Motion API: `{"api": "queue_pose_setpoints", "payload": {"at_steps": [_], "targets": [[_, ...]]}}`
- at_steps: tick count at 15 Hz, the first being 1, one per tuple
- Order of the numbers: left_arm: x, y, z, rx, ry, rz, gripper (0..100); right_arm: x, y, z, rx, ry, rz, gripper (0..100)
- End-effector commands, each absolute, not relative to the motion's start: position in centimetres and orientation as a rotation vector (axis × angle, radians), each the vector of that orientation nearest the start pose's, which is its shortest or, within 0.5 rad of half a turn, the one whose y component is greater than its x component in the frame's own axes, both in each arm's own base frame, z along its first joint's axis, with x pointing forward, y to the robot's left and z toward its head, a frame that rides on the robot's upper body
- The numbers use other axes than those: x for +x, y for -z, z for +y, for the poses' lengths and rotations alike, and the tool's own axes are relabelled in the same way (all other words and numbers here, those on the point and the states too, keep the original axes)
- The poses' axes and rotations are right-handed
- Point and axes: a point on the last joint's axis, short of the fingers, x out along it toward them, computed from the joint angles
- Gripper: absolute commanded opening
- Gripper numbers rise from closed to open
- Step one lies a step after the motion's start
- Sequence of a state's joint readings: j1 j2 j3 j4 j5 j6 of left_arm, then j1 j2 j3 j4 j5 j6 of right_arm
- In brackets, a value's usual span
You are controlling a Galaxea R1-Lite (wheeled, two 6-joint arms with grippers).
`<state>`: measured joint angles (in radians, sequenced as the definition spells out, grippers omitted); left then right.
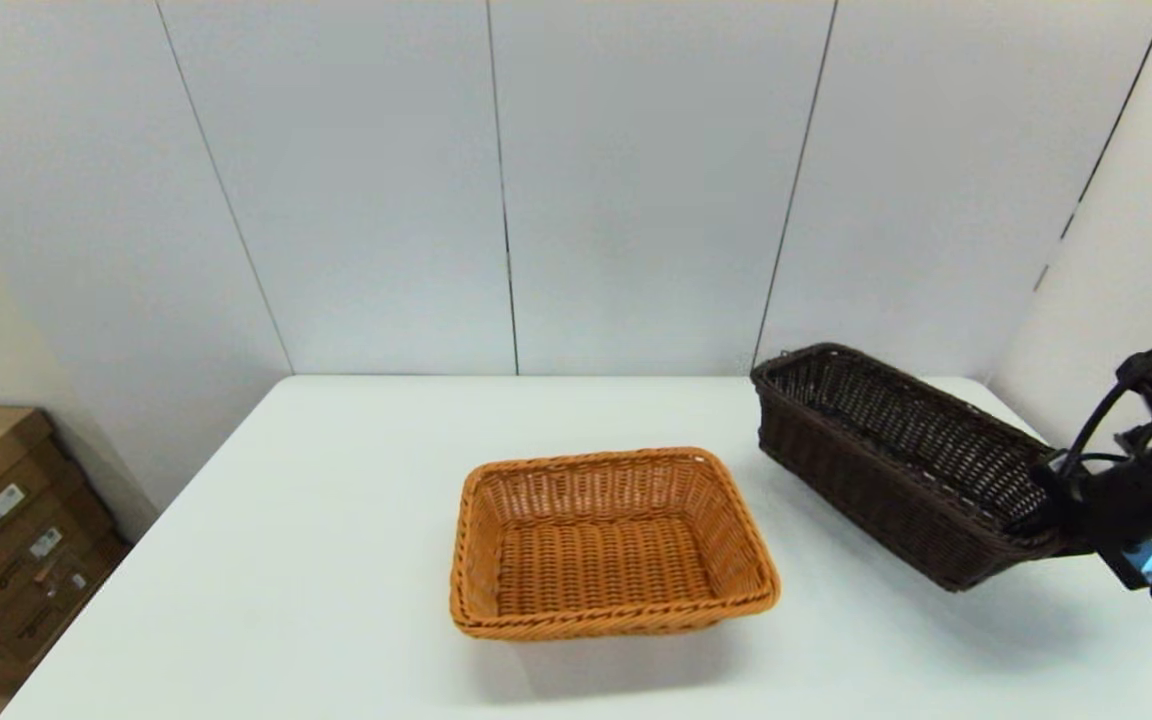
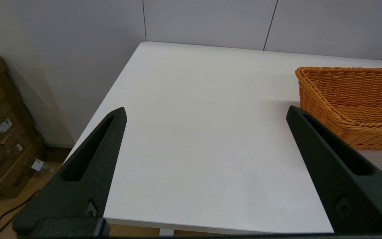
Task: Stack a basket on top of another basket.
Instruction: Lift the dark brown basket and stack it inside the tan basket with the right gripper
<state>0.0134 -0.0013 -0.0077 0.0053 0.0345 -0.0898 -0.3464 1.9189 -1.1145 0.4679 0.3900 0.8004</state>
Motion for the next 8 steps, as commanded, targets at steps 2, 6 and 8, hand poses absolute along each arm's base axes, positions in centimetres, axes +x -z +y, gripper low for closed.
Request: {"api": "queue_pose_setpoints", "payload": {"at_steps": [2,6,8], "targets": [[-2.4,-7.7,0.0,-0.091,-0.049,-0.005,100,27.9,-13.9,-10.3,1.197,0.395,1.079,0],[-2.4,-7.7,0.0,-0.091,-0.049,-0.005,100,26.4,-17.2,-9.5,1.134,0.28,0.991,0],[-2.4,-7.7,0.0,-0.092,-0.049,-0.005,100,25.2,-19.1,-8.9,1.078,0.203,0.952,0]]}}
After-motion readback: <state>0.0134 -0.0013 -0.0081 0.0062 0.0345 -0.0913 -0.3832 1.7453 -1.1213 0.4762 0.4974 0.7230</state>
